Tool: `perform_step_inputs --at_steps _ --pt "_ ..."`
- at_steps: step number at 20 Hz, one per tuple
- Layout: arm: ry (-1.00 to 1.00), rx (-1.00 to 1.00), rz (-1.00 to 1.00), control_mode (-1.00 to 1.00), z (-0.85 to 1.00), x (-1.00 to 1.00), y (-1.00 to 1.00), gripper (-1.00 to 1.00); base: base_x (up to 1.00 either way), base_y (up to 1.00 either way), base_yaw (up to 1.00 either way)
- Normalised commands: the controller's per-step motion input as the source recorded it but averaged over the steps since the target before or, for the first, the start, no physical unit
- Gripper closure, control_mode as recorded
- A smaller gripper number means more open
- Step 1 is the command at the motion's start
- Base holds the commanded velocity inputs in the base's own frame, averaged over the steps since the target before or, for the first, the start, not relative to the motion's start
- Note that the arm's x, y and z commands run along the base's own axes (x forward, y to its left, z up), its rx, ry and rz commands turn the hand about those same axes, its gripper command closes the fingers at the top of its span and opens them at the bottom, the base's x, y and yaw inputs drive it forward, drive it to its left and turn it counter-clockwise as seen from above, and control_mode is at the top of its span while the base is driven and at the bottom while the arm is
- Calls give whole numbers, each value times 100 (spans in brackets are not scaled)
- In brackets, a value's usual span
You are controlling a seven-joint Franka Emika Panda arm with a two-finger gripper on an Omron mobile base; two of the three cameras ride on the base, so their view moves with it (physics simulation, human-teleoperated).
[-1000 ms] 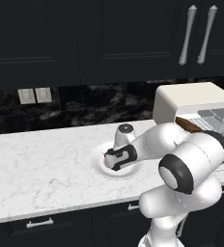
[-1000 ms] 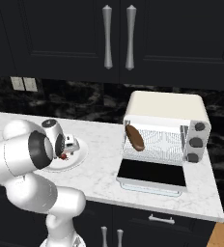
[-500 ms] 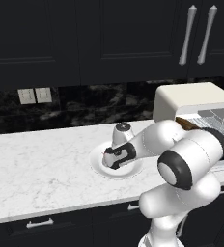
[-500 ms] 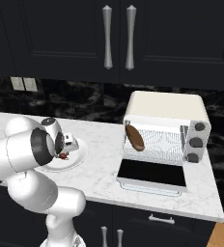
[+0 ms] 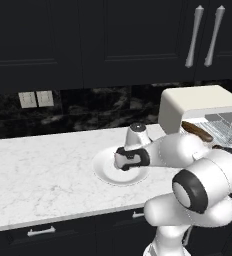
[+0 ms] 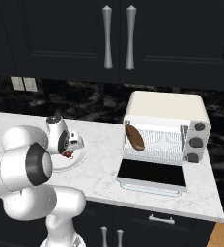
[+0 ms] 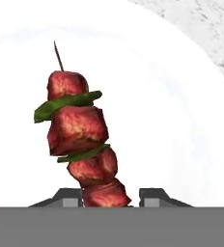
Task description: Pick up the kebab skewer and baguette bread, and place them inside the toaster oven. Close the toaster oven door and start by setting the timer.
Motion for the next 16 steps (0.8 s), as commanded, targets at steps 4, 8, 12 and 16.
perform_step_inputs --at_steps 4,8,12,16 --pt "-12 9 0 -100 100 -64 -82 100 0 0 0" --pt "-2 9 -8 -100 100 -60 -87 100 0 0 0" --pt "-3 7 -15 -100 100 -48 -92 100 0 0 0" --pt "-2 0 -18 -100 100 -28 -98 100 0 0 0"
